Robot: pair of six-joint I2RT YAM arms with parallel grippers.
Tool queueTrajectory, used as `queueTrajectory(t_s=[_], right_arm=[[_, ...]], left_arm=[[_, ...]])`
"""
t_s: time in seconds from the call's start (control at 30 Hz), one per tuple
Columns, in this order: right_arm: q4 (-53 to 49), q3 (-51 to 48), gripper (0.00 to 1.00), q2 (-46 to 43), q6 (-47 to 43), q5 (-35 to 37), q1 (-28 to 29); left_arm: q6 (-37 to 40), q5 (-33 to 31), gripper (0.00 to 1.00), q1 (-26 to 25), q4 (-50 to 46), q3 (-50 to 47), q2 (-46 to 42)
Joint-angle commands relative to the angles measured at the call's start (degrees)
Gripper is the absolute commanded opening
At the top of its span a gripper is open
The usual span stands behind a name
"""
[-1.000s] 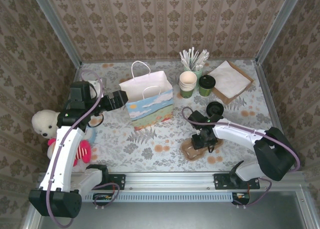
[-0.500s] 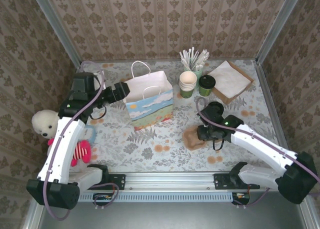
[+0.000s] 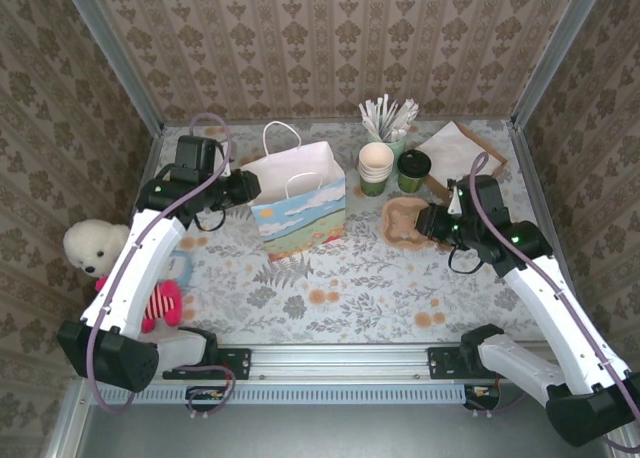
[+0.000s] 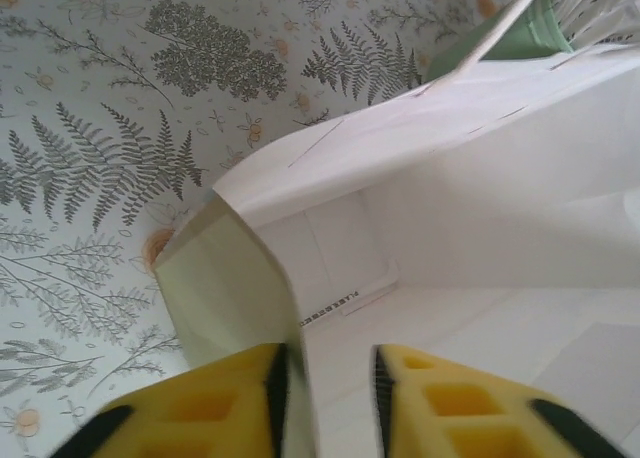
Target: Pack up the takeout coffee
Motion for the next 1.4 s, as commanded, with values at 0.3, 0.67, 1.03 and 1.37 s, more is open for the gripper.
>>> queueTrajectory(t_s=[0.3, 0.67, 1.03, 1.37], right_arm=[[3.8, 14.1, 0.32, 4.0, 4.2, -12.4, -0.5], [10.1, 25.5, 0.31, 15.2, 11.0, -25.5, 1.7], [12.8, 34.8, 0.31, 23.9, 18.8, -26.3, 11.7], [11.1, 29.8, 0.33, 22.0, 21.3, -21.6, 12.7]], left_arm=[[2.7, 6.3, 0.0, -0.2, -4.4, 3.1, -0.7], [0.5, 16.7, 0.0, -2.6, 0.3, 2.2, -2.3], [-9.0, 5.6, 0.0, -10.5, 3.2, -0.7, -2.6], [-11.9, 0.1, 0.0, -13.5, 5.3, -2.7, -4.2]])
